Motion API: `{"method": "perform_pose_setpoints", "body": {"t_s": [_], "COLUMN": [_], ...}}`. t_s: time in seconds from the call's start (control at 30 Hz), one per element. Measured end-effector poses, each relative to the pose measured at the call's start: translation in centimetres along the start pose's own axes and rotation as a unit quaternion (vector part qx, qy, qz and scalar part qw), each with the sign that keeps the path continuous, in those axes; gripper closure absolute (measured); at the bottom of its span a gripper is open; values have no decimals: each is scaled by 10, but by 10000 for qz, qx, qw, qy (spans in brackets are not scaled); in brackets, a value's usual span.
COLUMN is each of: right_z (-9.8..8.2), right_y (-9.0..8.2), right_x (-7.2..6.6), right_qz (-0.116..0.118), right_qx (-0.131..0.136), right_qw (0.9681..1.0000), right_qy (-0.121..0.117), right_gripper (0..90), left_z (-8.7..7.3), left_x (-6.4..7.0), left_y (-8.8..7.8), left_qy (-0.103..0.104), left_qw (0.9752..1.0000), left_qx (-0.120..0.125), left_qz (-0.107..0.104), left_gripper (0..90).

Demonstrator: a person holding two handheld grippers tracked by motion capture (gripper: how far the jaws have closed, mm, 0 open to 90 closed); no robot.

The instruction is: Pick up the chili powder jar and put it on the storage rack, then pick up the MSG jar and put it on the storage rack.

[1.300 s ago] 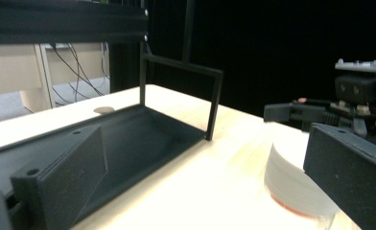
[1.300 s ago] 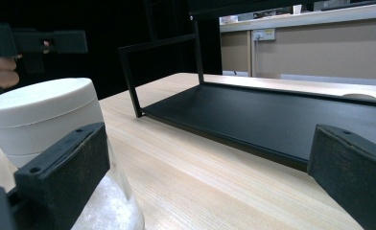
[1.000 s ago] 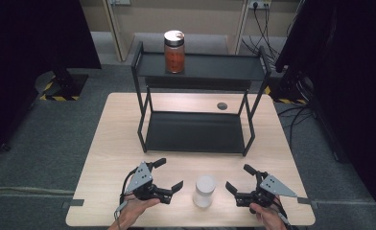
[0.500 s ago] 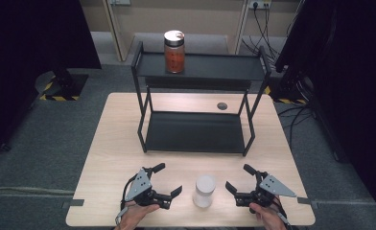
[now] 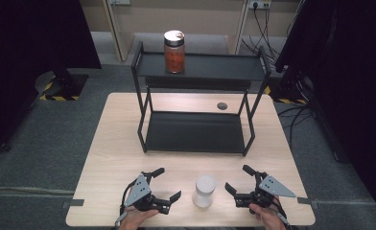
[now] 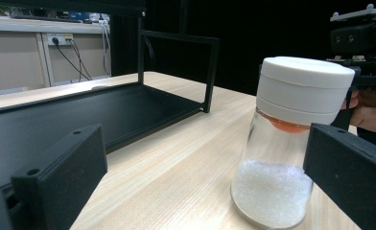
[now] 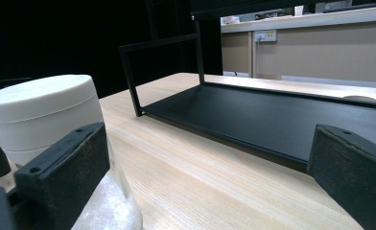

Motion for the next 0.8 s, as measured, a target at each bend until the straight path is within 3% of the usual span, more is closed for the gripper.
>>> {"method": "perform_pose_setpoints", "body": {"t_s": [0.3,0.8], "right_z": [1,-1], "right_y": [1,1], "right_x": [-1,-5], "right_qz": [23,163], "right_qx": [-2,-19], "right_qw": [10000,9999], "right_qy": [-26,-56], "right_gripper": [9,9], "left_z": [-1,-2], "left_x": [2,-2], "left_y": [0,-1], "left_qy": [81,6], "left_qw": [9999,10000], "left_qx": [-35,-17], "left_qz": [-65,64], "left_gripper": [6,6]}}
Point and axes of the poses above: each handheld gripper's, and its own axes: y roughly forward along the jaws, z roughly out of its top, x roughly to its right, the point moved 6 cm from there along y, roughly forward along the jaws, and after that the axes turned 15 degrees about z, right-handed, at the moved point
